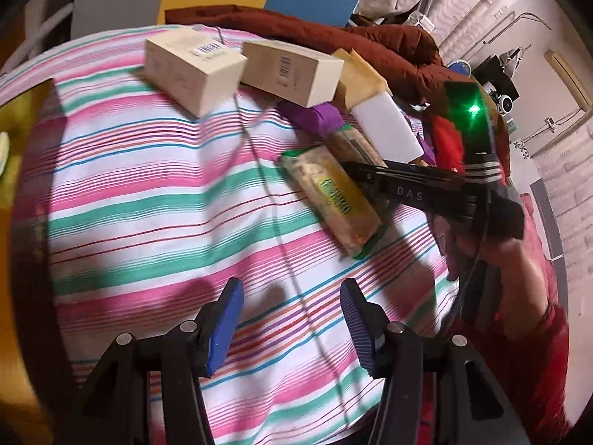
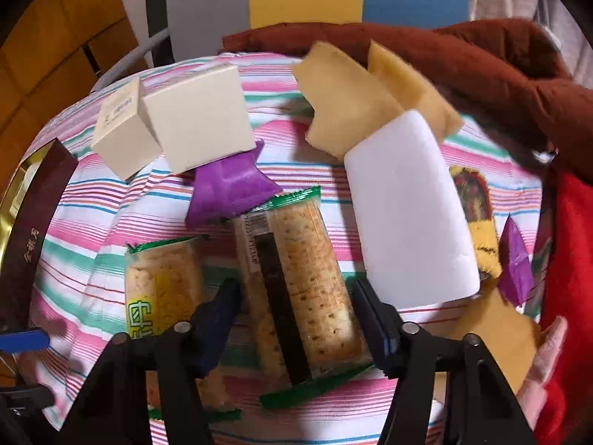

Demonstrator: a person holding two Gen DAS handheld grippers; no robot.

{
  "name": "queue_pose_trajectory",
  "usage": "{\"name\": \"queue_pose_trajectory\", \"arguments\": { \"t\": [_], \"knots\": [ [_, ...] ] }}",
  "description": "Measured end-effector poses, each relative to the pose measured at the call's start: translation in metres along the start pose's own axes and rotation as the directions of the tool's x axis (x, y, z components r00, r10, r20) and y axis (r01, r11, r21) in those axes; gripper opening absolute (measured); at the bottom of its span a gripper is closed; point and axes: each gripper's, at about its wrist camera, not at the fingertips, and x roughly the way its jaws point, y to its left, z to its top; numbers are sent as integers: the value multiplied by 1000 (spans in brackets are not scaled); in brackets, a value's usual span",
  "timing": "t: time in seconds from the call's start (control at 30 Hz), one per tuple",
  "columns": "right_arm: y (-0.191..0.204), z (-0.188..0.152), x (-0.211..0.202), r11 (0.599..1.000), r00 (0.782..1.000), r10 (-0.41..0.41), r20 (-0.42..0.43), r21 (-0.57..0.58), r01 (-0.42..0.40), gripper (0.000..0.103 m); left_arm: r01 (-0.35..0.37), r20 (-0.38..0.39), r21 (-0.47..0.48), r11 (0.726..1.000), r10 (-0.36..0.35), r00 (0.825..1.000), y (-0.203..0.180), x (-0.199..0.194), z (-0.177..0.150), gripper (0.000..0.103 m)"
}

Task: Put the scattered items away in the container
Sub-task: 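Grasp the yellow cracker packet with the left tool while the right tool grasps a cracker packet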

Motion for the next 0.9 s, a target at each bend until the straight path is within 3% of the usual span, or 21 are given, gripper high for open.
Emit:
{"name": "queue_pose_trajectory", "arguments": {
  "t": [0.3,0.53,0.83,0.9],
  "knots": [
    [-39,-13,-15,982,1000,12,-3,188,-11,47,15,-35,-16,1000,-15,999,-36,38,34,56],
    [-50,-16,-23,968,1000,28,8,250,-29,47,-19,-51,-79,997,15,999,-43,65,56,59],
    [-49,-19,-31,965,999,33,10,259,-35,47,-102,-19,42,994,103,995,-65,77,60,62],
    [-53,-23,-33,964,999,37,12,264,-39,47,-135,5,109,985,135,991,-72,80,55,62]
  ]
}}
